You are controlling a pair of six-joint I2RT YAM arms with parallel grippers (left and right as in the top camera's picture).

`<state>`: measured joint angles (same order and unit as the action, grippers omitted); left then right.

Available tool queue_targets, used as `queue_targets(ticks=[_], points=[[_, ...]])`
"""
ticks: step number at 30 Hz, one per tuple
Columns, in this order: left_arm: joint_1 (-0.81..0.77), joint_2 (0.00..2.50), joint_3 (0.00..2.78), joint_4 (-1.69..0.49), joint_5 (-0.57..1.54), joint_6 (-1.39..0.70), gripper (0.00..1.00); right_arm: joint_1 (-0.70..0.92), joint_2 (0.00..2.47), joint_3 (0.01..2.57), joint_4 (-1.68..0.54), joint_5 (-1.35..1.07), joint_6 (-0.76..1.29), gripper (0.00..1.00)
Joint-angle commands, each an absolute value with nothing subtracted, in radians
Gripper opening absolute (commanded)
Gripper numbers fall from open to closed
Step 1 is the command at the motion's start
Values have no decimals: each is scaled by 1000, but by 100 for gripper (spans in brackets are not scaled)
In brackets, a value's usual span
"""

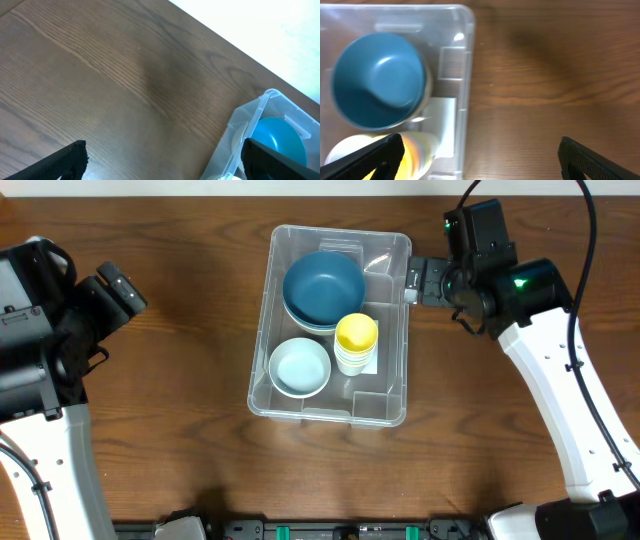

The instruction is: Pack container

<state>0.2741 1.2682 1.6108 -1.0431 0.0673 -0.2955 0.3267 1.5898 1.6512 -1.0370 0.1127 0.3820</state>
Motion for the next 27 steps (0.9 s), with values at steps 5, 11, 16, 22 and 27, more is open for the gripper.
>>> queue_targets(ticks=[5,11,16,22,27], points=[[279,1274,1621,-1044,59,-297,98,354,1565,1653,-1058,-51,377,99],[279,1274,1621,-1044,59,-297,98,352,1565,1653,-1082,-50,361,99],[279,1274,1621,-1044,59,-297,98,336,1541,1653,-1084,-23,329,99],[279,1274,1621,-1044,59,-297,98,334,1441,1653,-1037,27,225,99],[279,1274,1621,-1044,59,-297,98,319,1271,1623,-1024,150,181,99]])
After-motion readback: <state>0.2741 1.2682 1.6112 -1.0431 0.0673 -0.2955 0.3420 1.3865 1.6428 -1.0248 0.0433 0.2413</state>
